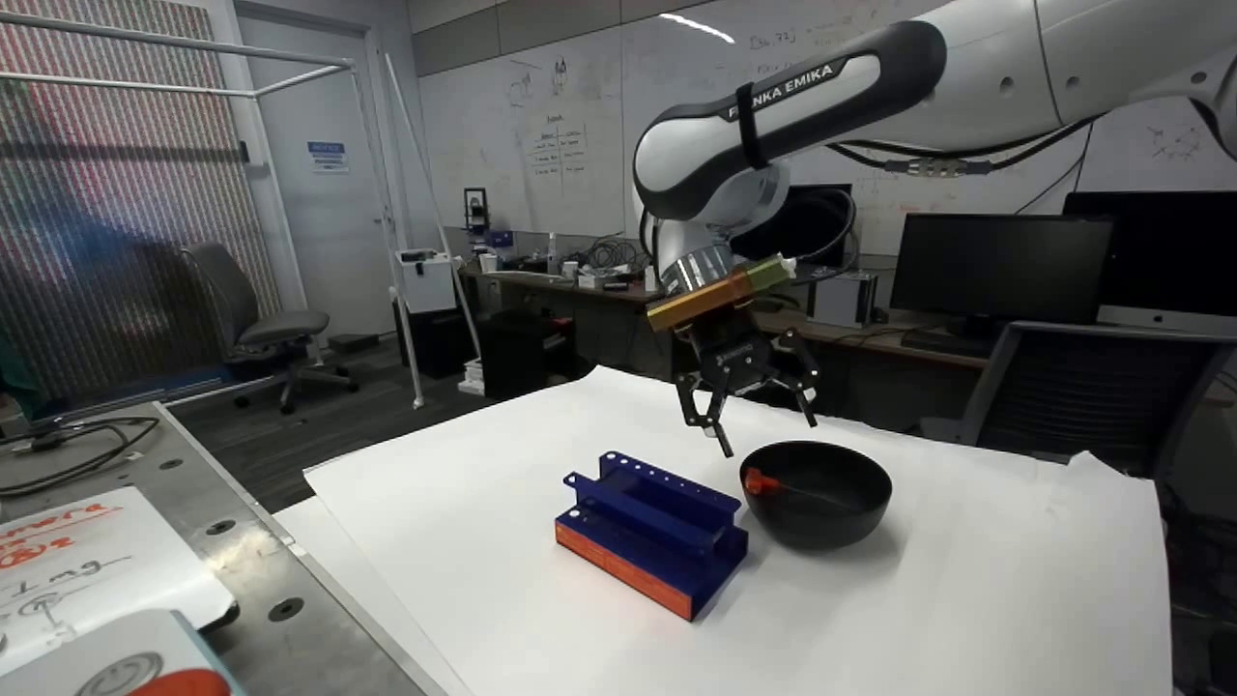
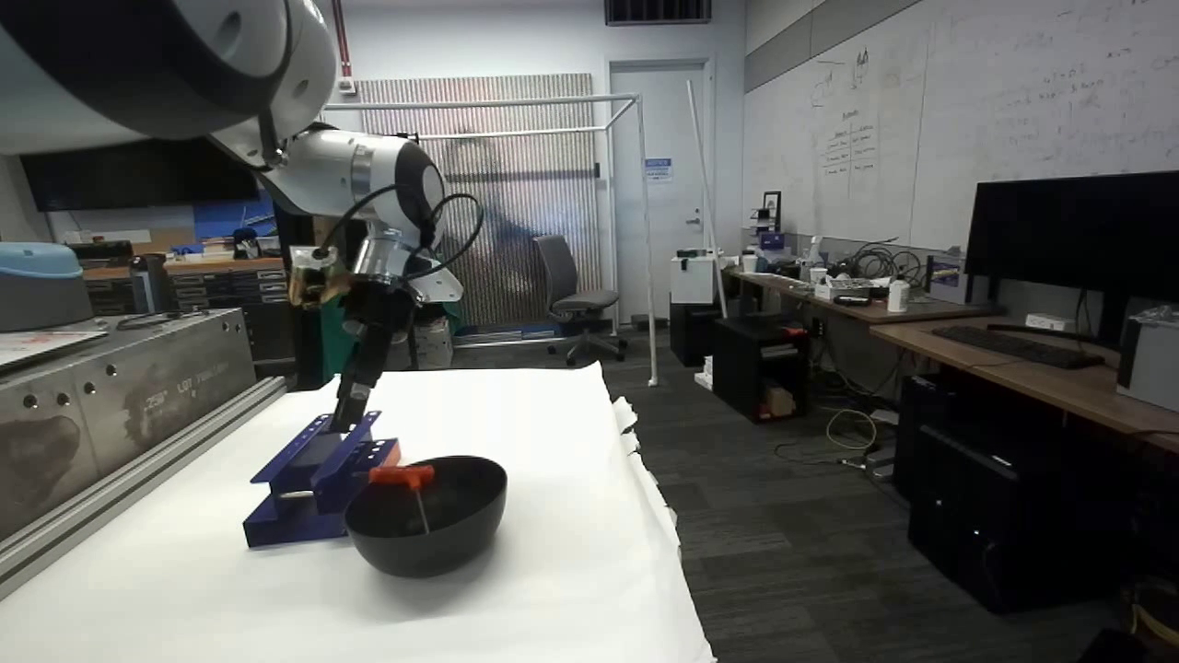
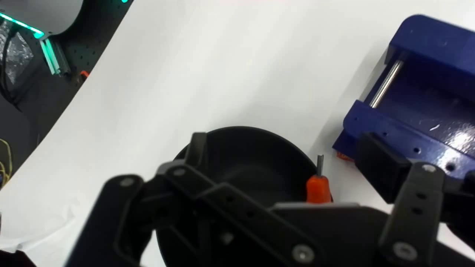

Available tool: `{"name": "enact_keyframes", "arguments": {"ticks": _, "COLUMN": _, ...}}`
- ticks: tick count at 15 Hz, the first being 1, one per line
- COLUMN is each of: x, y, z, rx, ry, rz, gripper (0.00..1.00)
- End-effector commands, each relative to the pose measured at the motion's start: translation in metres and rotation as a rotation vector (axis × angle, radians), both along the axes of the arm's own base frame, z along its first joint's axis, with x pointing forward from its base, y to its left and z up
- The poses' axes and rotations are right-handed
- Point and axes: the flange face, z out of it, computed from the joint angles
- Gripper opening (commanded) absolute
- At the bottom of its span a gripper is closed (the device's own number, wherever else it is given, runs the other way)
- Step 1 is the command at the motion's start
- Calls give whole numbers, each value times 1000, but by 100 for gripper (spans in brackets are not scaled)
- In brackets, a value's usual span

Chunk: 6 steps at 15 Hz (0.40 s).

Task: Put the red object in the bowl

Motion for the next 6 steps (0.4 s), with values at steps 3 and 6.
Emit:
{"name": "enact_keyframes", "arguments": {"ticks": 3, "x": -6, "y": -4, "z": 66, "rx": 216, "ry": -131, "rz": 149, "gripper": 100}}
{"name": "enact_keyframes", "arguments": {"ticks": 6, "x": -6, "y": 0, "z": 98, "rx": 274, "ry": -227, "rz": 258, "gripper": 100}}
